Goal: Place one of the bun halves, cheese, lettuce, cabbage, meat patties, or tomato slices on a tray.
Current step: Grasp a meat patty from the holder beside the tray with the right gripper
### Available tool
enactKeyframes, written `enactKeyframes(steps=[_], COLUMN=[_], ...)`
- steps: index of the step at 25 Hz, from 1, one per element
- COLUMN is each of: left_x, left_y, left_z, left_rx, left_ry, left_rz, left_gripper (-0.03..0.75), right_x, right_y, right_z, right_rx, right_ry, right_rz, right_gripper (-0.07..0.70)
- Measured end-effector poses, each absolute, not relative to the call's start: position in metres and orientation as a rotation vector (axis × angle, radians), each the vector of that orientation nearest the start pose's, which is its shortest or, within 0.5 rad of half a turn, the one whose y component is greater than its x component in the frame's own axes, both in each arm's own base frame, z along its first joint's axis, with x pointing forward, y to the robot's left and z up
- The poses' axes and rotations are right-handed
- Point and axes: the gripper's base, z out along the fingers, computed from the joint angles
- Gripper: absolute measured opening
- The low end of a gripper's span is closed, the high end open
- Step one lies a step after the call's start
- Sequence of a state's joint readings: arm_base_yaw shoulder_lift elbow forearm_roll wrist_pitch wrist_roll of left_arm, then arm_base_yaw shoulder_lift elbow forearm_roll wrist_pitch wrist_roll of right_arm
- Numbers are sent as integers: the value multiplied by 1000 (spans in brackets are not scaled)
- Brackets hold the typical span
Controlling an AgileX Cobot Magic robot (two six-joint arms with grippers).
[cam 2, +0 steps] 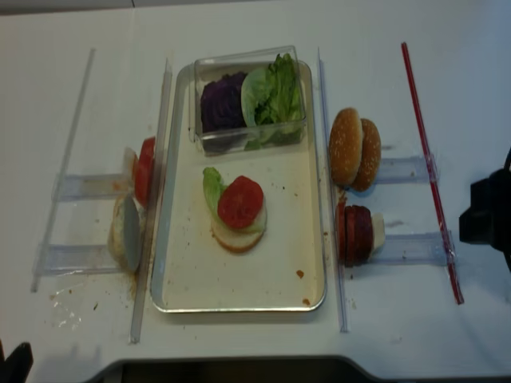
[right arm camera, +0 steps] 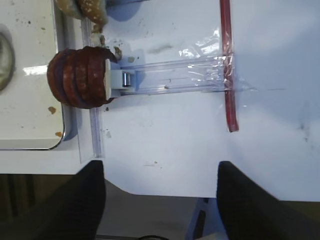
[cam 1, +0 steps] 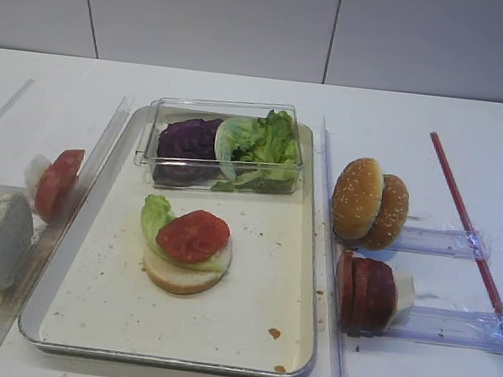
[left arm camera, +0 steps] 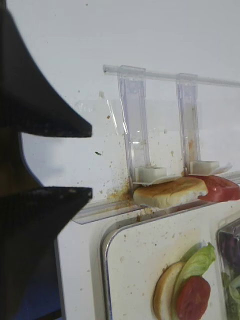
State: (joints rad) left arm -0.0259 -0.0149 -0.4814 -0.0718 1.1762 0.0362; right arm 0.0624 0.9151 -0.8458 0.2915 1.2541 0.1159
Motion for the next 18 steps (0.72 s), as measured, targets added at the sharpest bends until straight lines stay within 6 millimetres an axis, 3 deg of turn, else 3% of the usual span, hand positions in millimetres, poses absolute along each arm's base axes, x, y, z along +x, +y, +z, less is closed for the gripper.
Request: enactKeyframes(steps=[7, 13, 18], left_x=[-11, -11, -11], left_y=[-6, -6, -6], left_z=[263, 263, 263], left_rx=[75, 75, 75], left_ry=[2161, 2161, 2161], left_rz=[-82, -82, -82], left_gripper=[235, 235, 235], right_x=[145, 154, 163], right_y=[41, 63, 88], right_z=[314, 325, 322], right_rx=[138, 63, 13], right_ry=[2821, 2844, 2913], right_rz=[511, 500, 455], right_gripper=[495, 494, 494])
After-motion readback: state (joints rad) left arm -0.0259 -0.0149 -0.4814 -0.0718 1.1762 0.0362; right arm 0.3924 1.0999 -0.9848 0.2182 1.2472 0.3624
